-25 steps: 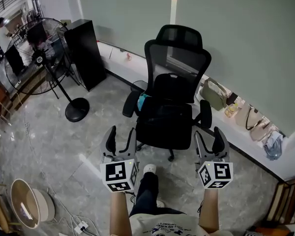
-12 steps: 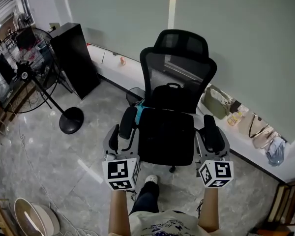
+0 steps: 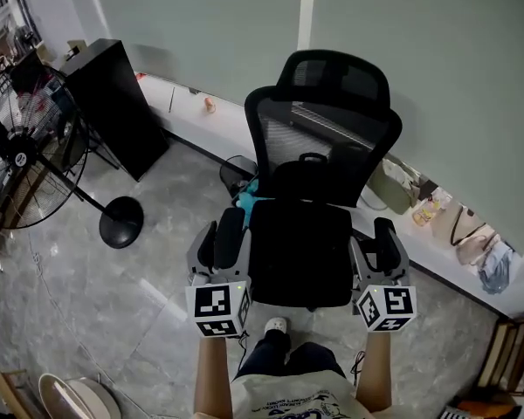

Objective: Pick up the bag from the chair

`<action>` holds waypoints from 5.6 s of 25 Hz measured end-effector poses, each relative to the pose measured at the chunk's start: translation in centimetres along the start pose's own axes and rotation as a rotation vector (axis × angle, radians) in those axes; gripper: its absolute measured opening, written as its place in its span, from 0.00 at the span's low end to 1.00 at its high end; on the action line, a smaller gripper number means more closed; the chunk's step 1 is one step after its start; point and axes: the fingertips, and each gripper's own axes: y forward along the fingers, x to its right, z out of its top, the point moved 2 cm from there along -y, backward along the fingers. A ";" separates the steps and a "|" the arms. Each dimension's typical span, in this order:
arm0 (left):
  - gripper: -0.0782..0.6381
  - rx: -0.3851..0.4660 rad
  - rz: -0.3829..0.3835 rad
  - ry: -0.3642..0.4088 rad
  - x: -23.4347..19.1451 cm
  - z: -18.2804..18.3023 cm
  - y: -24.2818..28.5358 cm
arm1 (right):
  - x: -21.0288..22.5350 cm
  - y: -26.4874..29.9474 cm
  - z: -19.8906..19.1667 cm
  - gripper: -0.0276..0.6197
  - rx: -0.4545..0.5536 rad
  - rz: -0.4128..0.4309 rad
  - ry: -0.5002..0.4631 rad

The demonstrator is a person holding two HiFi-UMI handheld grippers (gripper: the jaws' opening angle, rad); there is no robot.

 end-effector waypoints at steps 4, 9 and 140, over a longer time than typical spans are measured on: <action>0.46 -0.029 -0.019 -0.019 -1.3 -2.1 2.8 | 0.1 3.0 -2.1 0.54 -0.047 0.002 -0.014; 0.46 -0.098 -0.044 -0.041 -0.9 -5.3 6.2 | 1.8 5.9 -5.1 0.54 -0.127 0.016 -0.008; 0.18 -0.069 -0.211 0.247 1.1 9.0 5.3 | -1.4 7.5 10.7 0.24 0.011 0.178 -0.128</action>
